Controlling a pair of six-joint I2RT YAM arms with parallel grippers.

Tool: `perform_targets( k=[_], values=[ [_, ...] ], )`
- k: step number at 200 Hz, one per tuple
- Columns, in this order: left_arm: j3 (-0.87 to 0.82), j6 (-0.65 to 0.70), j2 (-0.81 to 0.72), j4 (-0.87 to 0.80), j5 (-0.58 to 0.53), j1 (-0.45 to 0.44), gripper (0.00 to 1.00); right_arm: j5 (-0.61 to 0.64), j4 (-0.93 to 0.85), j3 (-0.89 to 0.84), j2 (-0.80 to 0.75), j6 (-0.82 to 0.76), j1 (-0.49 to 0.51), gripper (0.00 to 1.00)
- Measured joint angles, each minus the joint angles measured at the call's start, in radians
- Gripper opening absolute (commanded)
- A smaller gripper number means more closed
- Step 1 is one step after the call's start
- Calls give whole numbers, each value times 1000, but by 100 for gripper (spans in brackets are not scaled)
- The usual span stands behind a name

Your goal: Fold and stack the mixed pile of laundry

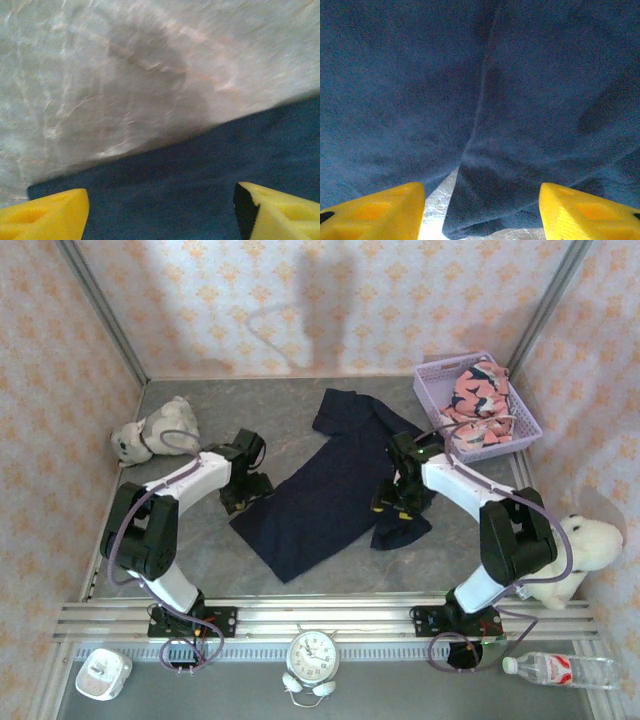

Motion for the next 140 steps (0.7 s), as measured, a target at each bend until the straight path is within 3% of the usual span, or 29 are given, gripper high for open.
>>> perform_targets(
  k=[16, 32, 44, 57, 62, 127, 131, 140],
  values=[
    [-45, -11, -17, 20, -18, -4, 65, -15, 19, -29, 6, 2, 15, 52],
    [-69, -26, -13, 50, -23, -6, 56, -12, 31, -39, 29, 5, 16, 38],
    [-76, -35, -2, 71, -26, -9, 35, -7, 36, -42, 44, 8, 16, 25],
    [-76, -34, 26, 96, -26, -14, 2, 1, 38, -46, 50, 13, 16, 8],
    [-75, -35, 37, 102, -26, -18, 0, 4, 38, -47, 50, 23, 16, 0],
    [56, 8, 27, 32, -118, -20, 0, 49, -12, 20, -71, 18, -3, 0],
    [71, 14, 19, 26, -122, -17, 0, 48, -13, 28, -79, 16, -4, 4],
    [101, 21, 6, 17, -124, -9, 0, 42, -13, 46, -91, 6, -3, 24]
  ],
)
